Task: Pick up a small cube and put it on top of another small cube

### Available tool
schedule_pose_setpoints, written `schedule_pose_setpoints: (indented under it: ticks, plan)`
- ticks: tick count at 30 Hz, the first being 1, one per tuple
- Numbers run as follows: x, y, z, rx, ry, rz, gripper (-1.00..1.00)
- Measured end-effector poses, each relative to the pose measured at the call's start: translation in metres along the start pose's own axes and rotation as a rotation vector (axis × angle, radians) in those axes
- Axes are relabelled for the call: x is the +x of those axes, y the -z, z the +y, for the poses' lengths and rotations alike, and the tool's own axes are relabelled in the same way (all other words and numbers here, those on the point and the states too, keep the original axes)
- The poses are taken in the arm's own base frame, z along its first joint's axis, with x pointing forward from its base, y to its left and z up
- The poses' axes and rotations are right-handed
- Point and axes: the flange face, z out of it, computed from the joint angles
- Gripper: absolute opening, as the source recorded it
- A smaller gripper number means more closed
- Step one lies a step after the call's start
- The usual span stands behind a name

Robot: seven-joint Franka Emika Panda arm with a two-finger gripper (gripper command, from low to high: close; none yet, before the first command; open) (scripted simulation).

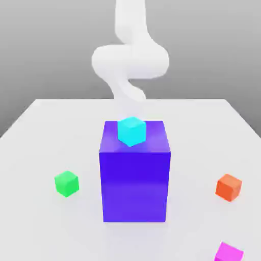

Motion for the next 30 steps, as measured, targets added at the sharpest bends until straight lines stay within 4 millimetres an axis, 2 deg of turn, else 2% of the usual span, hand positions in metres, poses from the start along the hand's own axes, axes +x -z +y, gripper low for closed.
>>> schedule_pose_setpoints:
  ticks: [5, 9, 13, 17, 22, 30]
  plan:
    - [-0.021, -0.087, -0.02, -0.094, -0.097, -0.081, 0.0]
    - [-0.046, -0.154, -0.029, -0.172, -0.169, -0.137, 0.0]
    - [-0.08, -0.219, -0.031, -0.255, -0.238, -0.187, 0.0]
    - [-0.122, -0.281, -0.027, -0.341, -0.302, -0.231, 0.0]
    - [-0.183, -0.351, -0.011, -0.455, -0.38, -0.277, 0.0]
    - [-0.29, -0.445, 0.039, -0.651, -0.506, -0.321, 0.0]
